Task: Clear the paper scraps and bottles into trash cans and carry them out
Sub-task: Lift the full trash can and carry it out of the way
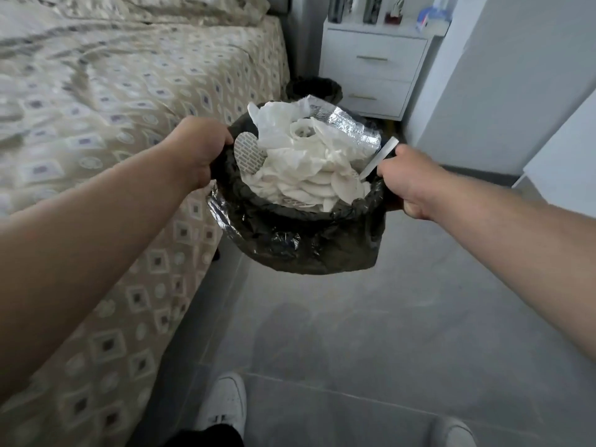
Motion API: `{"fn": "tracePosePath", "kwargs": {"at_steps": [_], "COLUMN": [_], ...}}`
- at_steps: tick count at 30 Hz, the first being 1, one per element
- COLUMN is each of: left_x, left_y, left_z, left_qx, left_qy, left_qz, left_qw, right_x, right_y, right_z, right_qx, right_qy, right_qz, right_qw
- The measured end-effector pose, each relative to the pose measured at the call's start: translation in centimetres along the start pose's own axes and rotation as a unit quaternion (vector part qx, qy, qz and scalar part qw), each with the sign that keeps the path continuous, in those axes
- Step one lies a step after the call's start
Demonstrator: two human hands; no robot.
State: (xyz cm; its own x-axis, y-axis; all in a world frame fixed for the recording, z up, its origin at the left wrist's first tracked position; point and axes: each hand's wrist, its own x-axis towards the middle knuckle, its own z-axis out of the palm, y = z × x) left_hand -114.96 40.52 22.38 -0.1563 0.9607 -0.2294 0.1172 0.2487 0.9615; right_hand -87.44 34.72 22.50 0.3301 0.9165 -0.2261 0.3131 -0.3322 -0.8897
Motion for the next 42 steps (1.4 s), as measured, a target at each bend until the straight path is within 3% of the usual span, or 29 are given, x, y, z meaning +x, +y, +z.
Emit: {"fn": "tracePosePath", "kwargs": {"at_steps": [5, 11, 15, 19, 25, 30, 42], "left_x": [-2.2, -4.6, -2.7, 1.2, 5.4, 4.7, -7.5], "left_y": [2.8, 0.0, -3.6, -5.6, -3.9, 5.1, 41.3], "left_z": [0.2, 2.9, 6.7, 10.8, 14.6, 15.4, 12.1], "left_qx": [0.0, -0.036, -0.042, -0.038, -0.036, -0.045, 0.031], "left_qy": [-0.017, -0.056, -0.076, -0.103, -0.112, -0.117, -0.214], "left_qz": [-0.002, -0.05, -0.074, -0.089, -0.122, -0.143, -0.132], "left_qw": [1.0, 0.997, 0.993, 0.99, 0.986, 0.982, 0.967], "right_x": [-3.6, -5.4, -1.6, 4.2, 9.6, 9.0, -2.7], "right_y": [-2.6, 0.7, 4.9, 8.3, 8.3, 1.4, -29.4], "right_z": [-2.7, -4.7, -5.3, -5.7, -7.9, -12.5, -30.6], "right_qx": [0.007, -0.013, -0.02, 0.049, 0.067, 0.07, 0.027], "right_qy": [-0.001, -0.022, -0.022, 0.002, 0.013, 0.014, 0.068], "right_qz": [0.003, 0.023, 0.052, 0.118, 0.157, 0.178, 0.177], "right_qw": [1.0, 0.999, 0.998, 0.992, 0.985, 0.981, 0.981]}}
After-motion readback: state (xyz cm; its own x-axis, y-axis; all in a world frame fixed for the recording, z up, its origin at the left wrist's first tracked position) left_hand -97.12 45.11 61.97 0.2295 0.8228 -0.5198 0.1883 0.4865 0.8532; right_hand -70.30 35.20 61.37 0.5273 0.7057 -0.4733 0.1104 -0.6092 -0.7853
